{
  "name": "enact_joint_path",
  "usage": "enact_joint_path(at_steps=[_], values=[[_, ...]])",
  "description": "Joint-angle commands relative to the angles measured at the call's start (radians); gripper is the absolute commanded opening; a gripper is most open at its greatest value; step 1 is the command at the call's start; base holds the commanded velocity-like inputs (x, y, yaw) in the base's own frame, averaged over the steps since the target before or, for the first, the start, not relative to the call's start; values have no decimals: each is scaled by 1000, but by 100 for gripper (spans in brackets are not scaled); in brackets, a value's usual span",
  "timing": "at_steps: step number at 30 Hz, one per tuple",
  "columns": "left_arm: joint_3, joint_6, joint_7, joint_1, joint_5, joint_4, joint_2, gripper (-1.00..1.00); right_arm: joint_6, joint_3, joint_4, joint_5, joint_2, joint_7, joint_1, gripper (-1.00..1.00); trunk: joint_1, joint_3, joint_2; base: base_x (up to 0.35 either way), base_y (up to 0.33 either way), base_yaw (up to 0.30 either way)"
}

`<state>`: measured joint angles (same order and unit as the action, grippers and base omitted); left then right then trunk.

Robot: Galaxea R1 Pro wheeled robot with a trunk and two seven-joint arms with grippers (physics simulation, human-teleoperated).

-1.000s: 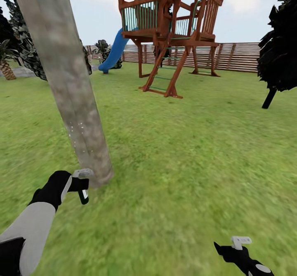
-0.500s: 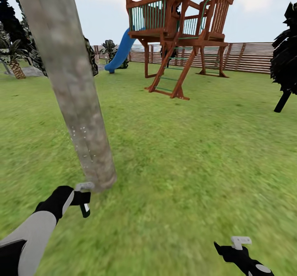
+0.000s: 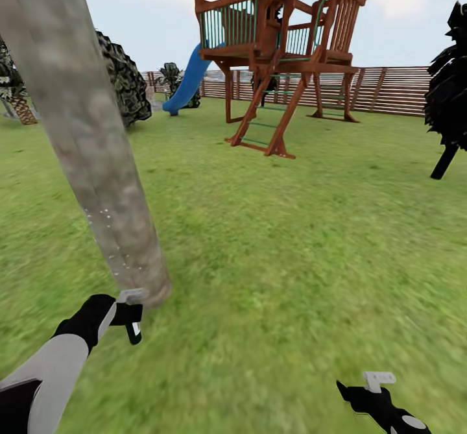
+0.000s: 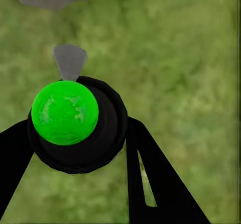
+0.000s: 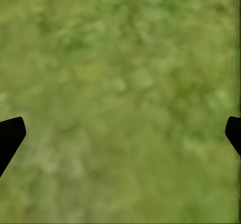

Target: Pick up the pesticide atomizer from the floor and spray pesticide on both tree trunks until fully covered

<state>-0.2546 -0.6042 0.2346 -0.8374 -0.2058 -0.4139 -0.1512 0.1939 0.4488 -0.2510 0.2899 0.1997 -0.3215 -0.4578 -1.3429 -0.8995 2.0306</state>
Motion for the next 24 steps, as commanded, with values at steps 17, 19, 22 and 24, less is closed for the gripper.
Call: enact_joint_path(at_steps=[17, 19, 22, 24], values=[[-8, -5, 8, -1, -12, -5, 1, -100, 4, 9, 1, 9, 0, -5, -1, 100, 0, -1, 0, 111, -251, 244], [-8, -5, 8, 0, -12, -4, 1, -100, 4, 8, 1, 9, 0, -5, -1, 100, 0, -1, 0, 176, -231, 23], [-8, -5, 8, 0, -11, -2, 1, -100, 4, 9, 1, 9, 0, -5, -1, 100, 0, -1, 0, 77, -259, 115], [-8, -5, 8, 0, -11, -2, 1, -100, 4, 8, 1, 9, 0, -5, -1, 100, 0, -1, 0, 8, -270, 259]])
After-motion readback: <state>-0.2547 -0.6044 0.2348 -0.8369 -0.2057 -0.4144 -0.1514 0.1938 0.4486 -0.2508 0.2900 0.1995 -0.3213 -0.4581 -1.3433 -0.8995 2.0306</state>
